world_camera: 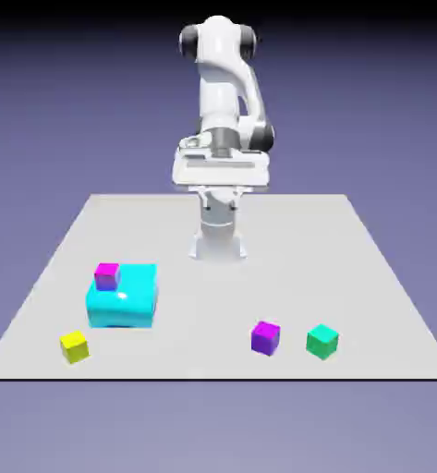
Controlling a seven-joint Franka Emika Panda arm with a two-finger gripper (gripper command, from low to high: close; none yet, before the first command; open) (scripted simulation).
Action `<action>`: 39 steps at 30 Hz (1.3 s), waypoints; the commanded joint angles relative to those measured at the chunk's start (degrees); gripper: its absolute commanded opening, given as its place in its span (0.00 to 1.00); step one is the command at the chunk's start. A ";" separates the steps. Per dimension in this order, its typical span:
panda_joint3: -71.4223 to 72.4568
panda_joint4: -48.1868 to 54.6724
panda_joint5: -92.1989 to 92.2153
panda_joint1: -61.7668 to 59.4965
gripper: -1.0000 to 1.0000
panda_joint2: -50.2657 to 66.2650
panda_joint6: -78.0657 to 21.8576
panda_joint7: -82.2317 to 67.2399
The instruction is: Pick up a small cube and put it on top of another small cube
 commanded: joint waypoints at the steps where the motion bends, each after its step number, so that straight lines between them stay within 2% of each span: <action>1: -0.90 0.54 0.90 1.54 0.50 1.75 -0.56 -2.50; 24: -21.65 12.99 21.51 36.99 0.50 41.99 -13.38 -59.80; 26: -21.83 13.09 21.69 37.28 0.50 42.32 -13.49 -60.28; 33: -8.77 17.23 34.70 27.13 0.50 54.69 -5.24 -70.66; 34: -8.76 17.23 34.70 27.13 0.00 54.69 -5.24 -70.66; 39: -17.06 14.60 26.43 33.58 0.00 46.83 -10.48 -64.07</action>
